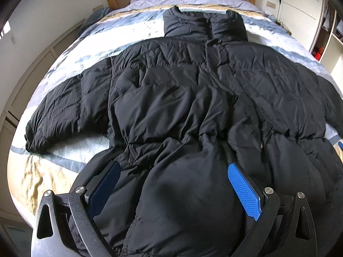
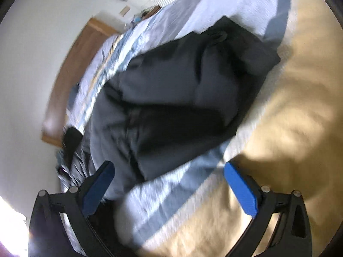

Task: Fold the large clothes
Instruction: 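Lift the cuff with the right tool and fold the sleeve across the body, then move the left tool toward the other sleeve cuff, then grasp the sleeve cuff with the left tool and lift it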

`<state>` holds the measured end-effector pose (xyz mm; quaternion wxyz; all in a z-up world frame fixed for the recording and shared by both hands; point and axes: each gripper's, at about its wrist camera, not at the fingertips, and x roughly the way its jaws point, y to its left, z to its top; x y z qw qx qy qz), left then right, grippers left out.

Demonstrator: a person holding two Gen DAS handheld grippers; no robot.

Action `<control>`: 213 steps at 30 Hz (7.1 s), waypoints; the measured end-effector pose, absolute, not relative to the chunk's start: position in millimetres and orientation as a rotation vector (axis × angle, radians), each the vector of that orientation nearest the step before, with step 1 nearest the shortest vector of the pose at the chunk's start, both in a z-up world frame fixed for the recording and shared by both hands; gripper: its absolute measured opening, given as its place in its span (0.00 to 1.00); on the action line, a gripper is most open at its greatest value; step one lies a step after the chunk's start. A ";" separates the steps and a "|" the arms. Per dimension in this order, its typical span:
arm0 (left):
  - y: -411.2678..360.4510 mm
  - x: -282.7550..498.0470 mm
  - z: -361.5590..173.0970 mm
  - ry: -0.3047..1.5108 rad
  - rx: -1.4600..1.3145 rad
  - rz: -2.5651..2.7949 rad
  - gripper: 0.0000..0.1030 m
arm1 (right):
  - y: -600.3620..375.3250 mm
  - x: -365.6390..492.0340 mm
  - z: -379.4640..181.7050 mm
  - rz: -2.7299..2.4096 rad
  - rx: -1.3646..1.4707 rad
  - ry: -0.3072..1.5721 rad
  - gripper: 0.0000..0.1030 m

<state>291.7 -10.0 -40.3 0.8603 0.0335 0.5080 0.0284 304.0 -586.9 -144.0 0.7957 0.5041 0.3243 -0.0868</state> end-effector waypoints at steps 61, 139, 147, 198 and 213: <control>86.0 167.5 30.7 0.866 -0.101 0.152 0.96 | -238.1 321.9 -30.2 0.510 0.289 0.862 0.12; 1.1 226.6 6.2 0.975 0.005 0.124 0.99 | -317.6 246.9 1.3 0.295 0.081 0.777 0.66; 42.8 145.5 52.1 0.877 -0.029 0.072 0.99 | -299.1 175.1 40.7 0.270 0.094 0.721 0.66; 490.4 242.1 -111.6 0.764 -1.147 0.119 0.75 | -212.1 197.1 51.6 0.048 0.030 0.823 0.66; 473.3 274.0 -102.3 0.755 -1.195 0.041 0.17 | -233.5 188.5 56.3 0.018 0.060 0.802 0.66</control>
